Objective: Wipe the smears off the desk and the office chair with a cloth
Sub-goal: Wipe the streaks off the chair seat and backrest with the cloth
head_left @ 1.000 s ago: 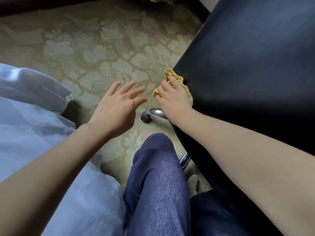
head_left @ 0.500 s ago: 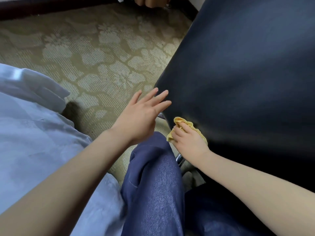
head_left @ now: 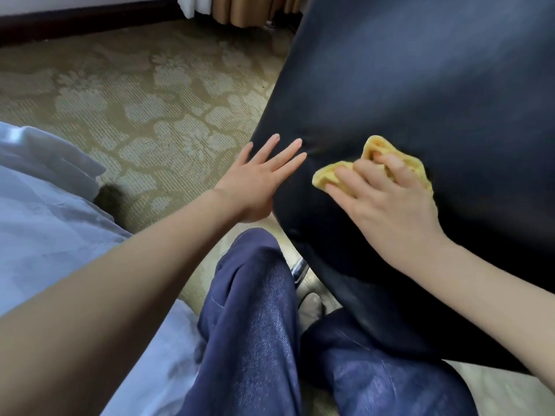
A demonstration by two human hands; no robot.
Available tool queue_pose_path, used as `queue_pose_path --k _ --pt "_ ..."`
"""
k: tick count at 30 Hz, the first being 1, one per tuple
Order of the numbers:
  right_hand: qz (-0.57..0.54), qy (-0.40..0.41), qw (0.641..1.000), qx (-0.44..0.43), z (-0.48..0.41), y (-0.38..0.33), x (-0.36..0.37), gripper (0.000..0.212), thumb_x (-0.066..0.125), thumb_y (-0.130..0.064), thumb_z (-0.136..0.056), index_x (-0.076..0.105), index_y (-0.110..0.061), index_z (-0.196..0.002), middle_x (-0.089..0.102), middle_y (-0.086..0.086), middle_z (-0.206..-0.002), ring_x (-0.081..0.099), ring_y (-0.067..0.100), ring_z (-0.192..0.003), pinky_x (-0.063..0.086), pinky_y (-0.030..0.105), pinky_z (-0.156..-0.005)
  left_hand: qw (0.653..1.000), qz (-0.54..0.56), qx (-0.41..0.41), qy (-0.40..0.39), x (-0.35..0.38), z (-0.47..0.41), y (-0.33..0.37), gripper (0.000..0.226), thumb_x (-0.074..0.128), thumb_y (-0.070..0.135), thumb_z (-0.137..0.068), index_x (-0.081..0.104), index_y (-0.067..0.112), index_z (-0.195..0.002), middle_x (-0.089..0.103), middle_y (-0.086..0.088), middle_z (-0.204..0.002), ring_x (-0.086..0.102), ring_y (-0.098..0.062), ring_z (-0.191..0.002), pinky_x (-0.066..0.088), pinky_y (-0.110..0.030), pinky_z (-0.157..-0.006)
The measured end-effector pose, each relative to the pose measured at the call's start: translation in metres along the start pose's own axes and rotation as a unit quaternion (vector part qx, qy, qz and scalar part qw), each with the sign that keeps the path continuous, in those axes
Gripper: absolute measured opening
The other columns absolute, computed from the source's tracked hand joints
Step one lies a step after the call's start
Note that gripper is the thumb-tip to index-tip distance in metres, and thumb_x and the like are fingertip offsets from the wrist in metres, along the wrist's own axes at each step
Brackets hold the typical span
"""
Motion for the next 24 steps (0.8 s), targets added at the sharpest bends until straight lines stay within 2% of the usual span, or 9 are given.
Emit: queue_pose_path --k 2,4,7,9,11,15,20,23,24 --pt "0.048 0.081 0.995 0.022 -0.011 0.010 -0.006 0.024 0.053 -0.018 -0.092 0.068 -0.028 -0.107 0.065 -0.009 -0.100 0.062 0.014 -0.100 0.024 0.034 -0.097 1.000 -0.015 0.009 -0.008 -0.002 -0.003 -0.006 0.097 0.050 0.007 -0.083 -0.016 0.032 -0.149 -0.023 0.012 -0.156 -0.021 -0.023 -0.144 -0.005 -0.047 -0.116" --pt "0.084 0.089 0.991 0.045 -0.021 0.007 -0.005 0.027 0.043 -0.018 -0.096 0.066 -0.028 -0.106 0.062 -0.010 -0.097 0.061 0.012 -0.098 0.024 0.033 -0.096 0.999 -0.024 0.012 -0.019 0.001 -0.005 -0.011 0.098 0.052 0.009 -0.085 -0.020 0.037 -0.146 -0.024 0.011 -0.156 -0.022 -0.023 -0.144 -0.005 -0.047 -0.116" --pt "0.120 0.047 0.990 0.063 -0.042 0.000 -0.002 0.028 0.039 -0.020 -0.094 0.064 -0.029 -0.105 0.060 -0.011 -0.099 0.058 0.011 -0.104 0.022 0.034 -0.097 1.000 -0.015 -0.017 -0.010 0.006 -0.005 -0.023 0.096 0.054 0.014 -0.088 -0.019 0.037 -0.147 -0.025 0.009 -0.156 -0.021 -0.025 -0.144 -0.005 -0.047 -0.116" --pt "0.116 0.000 0.992 0.052 -0.057 -0.012 0.006 0.030 0.037 -0.022 -0.095 0.060 -0.028 -0.113 0.058 -0.010 -0.107 0.054 0.012 -0.111 0.017 0.037 -0.099 0.999 -0.003 -0.038 -0.009 0.010 -0.001 -0.028 0.095 0.052 0.011 -0.088 -0.017 0.034 -0.148 -0.024 0.008 -0.156 -0.021 -0.025 -0.144 -0.005 -0.048 -0.116" --pt "0.094 -0.071 0.993 0.031 -0.073 -0.027 0.018 0.033 0.034 -0.022 -0.098 0.051 -0.021 -0.127 0.052 -0.006 -0.118 0.045 0.017 -0.122 0.013 0.045 -0.108 0.999 -0.004 -0.046 -0.013 0.018 0.003 -0.030 0.092 0.047 0.006 -0.087 -0.017 0.031 -0.149 -0.025 0.008 -0.156 -0.021 -0.024 -0.144 -0.005 -0.047 -0.116" --pt "0.017 -0.124 0.992 -0.029 -0.093 -0.060 0.048 0.039 0.028 -0.018 -0.100 0.038 -0.008 -0.136 0.042 0.005 -0.127 0.032 0.027 -0.127 0.009 0.043 -0.116 0.998 0.011 -0.066 -0.015 0.031 0.014 -0.035 0.087 0.042 0.004 -0.087 -0.014 0.025 -0.150 -0.024 0.007 -0.157 -0.021 -0.023 -0.144 -0.005 -0.046 -0.117" --pt "0.007 -0.168 0.980 -0.107 -0.075 -0.093 0.078 0.040 0.024 -0.018 -0.102 0.036 -0.007 -0.139 0.041 0.009 -0.133 0.029 0.030 -0.131 0.004 0.048 -0.116 0.998 0.022 -0.061 -0.015 0.031 0.028 -0.036 0.089 0.042 0.003 -0.085 -0.013 0.028 -0.150 -0.023 0.009 -0.157 -0.021 -0.023 -0.144 -0.006 -0.047 -0.116" --pt "0.014 -0.197 0.961 -0.195 -0.044 -0.113 0.086 0.040 0.021 -0.015 -0.102 0.042 -0.008 -0.135 0.043 0.007 -0.135 0.031 0.029 -0.131 0.009 0.045 -0.116 0.999 0.038 -0.038 -0.006 0.026 0.030 -0.025 0.092 0.040 0.000 -0.082 -0.012 0.034 -0.149 -0.020 0.012 -0.157 -0.018 -0.023 -0.145 -0.002 -0.048 -0.116" --pt "0.056 -0.196 0.952 -0.229 -0.031 -0.118 0.089 0.044 0.014 -0.011 -0.101 0.043 -0.009 -0.134 0.042 0.007 -0.138 0.032 0.027 -0.132 0.011 0.042 -0.117 0.999 0.045 -0.027 0.000 0.025 0.029 -0.019 0.093 0.040 -0.001 -0.082 -0.013 0.034 -0.149 -0.019 0.012 -0.157 -0.017 -0.022 -0.145 -0.001 -0.048 -0.116"
Point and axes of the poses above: each hand's wrist, its own z-axis away from the middle knuckle, its own x-axis out of the palm, y = z × x, the point moved 2 cm from there along -z, towards the middle knuckle
